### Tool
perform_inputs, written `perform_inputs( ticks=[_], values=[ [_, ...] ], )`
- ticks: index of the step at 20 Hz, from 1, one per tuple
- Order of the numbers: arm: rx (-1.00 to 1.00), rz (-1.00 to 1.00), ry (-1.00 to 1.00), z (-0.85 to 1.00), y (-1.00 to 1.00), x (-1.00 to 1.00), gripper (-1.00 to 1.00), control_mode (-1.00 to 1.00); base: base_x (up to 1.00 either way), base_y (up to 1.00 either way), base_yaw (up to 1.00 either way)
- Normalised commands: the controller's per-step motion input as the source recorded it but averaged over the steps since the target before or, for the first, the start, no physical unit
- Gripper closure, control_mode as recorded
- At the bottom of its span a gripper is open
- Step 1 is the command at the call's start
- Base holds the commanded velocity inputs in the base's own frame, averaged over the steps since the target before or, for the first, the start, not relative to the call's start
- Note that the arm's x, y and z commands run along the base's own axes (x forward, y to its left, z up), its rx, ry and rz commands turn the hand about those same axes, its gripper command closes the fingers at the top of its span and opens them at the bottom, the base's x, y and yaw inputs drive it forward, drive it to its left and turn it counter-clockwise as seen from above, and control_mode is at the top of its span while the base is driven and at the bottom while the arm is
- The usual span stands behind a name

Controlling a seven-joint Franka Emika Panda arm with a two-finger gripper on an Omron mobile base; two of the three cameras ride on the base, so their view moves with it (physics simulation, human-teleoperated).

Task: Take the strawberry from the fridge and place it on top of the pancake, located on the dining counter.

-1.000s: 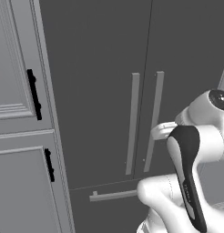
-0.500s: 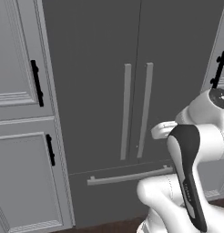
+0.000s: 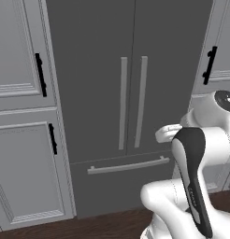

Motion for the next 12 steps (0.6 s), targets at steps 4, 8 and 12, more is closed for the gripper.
perform_inputs(
  ticks=[4, 8, 12],
  values=[
    [0.00, 0.00, 0.00, 0.00, 0.00, 0.00, -1.00, 1.00, -0.34, 0.00, 0.00],
    [0.00, 0.00, 0.00, 0.00, 0.00, 0.48, -1.00, -1.00, 0.00, 0.00, 0.00],
    [0.00, 0.00, 0.00, 0.00, -0.02, 1.00, -1.00, -1.00, 0.00, 0.00, 0.00]
  ],
)
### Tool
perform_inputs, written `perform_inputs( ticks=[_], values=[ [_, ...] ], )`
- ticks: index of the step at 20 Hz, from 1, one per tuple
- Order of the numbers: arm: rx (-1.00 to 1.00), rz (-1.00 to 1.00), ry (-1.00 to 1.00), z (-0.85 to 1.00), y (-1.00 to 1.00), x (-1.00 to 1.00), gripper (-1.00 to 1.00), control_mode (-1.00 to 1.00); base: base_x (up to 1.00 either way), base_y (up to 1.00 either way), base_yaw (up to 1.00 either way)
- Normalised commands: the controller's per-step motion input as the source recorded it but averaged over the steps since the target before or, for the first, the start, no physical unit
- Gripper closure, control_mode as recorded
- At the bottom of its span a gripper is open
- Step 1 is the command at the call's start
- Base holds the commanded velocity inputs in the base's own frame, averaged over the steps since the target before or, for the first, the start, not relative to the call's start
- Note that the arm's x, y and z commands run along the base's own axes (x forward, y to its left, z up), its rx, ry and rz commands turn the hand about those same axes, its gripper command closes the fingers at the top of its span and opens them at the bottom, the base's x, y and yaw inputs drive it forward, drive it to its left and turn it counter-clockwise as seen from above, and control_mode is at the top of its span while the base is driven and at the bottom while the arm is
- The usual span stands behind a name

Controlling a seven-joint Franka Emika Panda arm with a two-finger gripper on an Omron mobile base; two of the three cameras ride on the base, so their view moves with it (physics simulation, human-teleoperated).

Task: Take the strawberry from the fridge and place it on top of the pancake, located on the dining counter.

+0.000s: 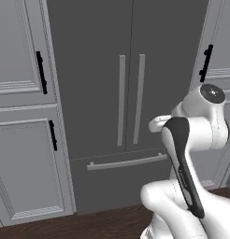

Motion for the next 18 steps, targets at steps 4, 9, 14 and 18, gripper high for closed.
perform_inputs(
  ticks=[4, 9, 14, 18],
  values=[
    [0.00, 0.00, 0.00, 0.00, -0.06, 0.98, -1.00, -1.00, 0.00, 0.00, 0.00],
    [0.00, 0.00, 0.00, 0.00, -0.21, 0.71, -1.00, -1.00, 0.00, 0.00, 0.00],
    [0.00, 0.00, -0.03, 0.00, -0.16, 0.56, -1.00, -1.00, 0.00, 0.00, 0.00],
    [0.00, 0.00, -0.05, -0.10, -0.04, 0.53, -1.00, -1.00, 0.00, 0.00, 0.00]
  ],
)
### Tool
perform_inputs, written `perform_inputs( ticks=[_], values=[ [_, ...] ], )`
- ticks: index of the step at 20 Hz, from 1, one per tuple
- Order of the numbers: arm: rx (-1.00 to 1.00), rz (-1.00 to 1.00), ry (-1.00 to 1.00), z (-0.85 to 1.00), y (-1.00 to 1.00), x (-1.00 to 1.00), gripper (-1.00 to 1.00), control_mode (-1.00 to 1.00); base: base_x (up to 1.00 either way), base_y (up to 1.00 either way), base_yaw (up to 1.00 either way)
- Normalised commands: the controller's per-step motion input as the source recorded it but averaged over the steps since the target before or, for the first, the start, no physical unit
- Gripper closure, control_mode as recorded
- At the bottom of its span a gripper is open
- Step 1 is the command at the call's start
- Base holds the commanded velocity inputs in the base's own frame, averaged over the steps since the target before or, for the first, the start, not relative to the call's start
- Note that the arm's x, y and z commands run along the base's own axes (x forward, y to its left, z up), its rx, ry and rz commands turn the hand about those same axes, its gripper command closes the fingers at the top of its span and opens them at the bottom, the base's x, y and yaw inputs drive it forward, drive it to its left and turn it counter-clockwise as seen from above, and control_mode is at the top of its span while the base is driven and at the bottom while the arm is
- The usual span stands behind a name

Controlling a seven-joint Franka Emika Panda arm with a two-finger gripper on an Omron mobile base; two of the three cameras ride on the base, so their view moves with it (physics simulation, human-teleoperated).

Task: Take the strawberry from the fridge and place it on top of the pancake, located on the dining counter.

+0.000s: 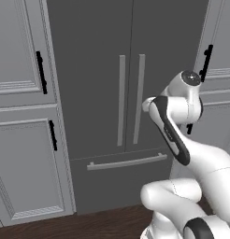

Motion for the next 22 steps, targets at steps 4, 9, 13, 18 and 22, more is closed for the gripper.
perform_inputs(
  ticks=[4, 9, 13, 18, 22],
  values=[
    [0.00, 0.00, -0.03, -0.24, -0.02, 0.51, -1.00, -1.00, 0.00, 0.00, 0.00],
    [0.00, 0.00, -0.03, -0.29, -0.04, 0.57, -1.00, -1.00, 0.00, 0.00, 0.00],
    [0.00, 0.00, 0.00, 0.00, -0.13, 0.47, -1.00, -1.00, 0.00, 0.00, 0.00],
    [0.00, 0.00, 0.00, 0.00, -0.01, 0.50, -1.00, -1.00, 0.00, 0.00, 0.00],
    [0.00, 0.00, 0.00, -0.04, 0.00, 0.46, -1.00, -1.00, 0.00, 0.00, 0.00]
  ],
)
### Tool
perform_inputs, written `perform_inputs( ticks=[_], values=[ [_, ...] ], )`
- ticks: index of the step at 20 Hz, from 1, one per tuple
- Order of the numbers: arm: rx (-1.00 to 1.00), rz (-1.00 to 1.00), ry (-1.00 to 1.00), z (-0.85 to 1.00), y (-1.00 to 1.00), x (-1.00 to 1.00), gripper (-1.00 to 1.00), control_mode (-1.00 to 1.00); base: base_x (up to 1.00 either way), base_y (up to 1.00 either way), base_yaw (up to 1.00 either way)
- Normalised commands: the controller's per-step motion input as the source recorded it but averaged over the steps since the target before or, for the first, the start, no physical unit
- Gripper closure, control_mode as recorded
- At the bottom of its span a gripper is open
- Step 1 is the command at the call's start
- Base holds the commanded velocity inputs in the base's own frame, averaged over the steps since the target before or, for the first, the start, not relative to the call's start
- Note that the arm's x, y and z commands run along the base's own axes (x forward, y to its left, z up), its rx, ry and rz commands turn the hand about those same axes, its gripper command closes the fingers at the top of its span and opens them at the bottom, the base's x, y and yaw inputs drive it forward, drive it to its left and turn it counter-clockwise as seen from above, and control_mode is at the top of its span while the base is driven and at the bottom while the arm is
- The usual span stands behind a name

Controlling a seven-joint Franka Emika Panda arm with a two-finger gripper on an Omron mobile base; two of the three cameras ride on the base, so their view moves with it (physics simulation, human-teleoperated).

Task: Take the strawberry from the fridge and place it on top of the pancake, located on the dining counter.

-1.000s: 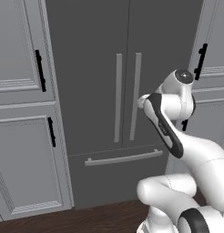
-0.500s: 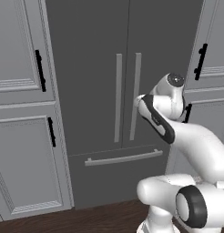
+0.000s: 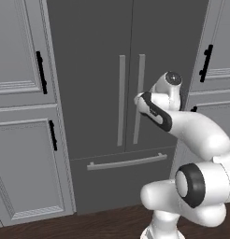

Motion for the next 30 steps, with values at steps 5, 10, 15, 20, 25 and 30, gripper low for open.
perform_inputs(
  ticks=[5, 10, 15, 20, 25, 30],
  values=[
    [0.00, 0.00, 0.00, -0.18, 0.00, 0.38, -1.00, -1.00, 0.00, 0.00, 0.00],
    [0.00, 0.00, 0.00, -0.16, -0.01, 0.40, -1.00, -1.00, 0.00, 0.00, 0.00],
    [0.00, 0.00, 0.00, -0.12, -0.11, 0.31, -1.00, -1.00, 0.00, 0.00, 0.00],
    [0.00, 0.00, 0.00, -0.15, -0.03, 0.39, -1.00, -1.00, 0.00, 0.00, 0.00],
    [0.00, 0.00, 0.00, -0.14, 0.00, 0.40, -1.00, -1.00, 0.00, 0.00, 0.00],
    [0.00, 0.00, 0.00, -0.23, 0.00, 0.41, -1.00, -1.00, 0.00, 0.00, 0.00]
  ],
)
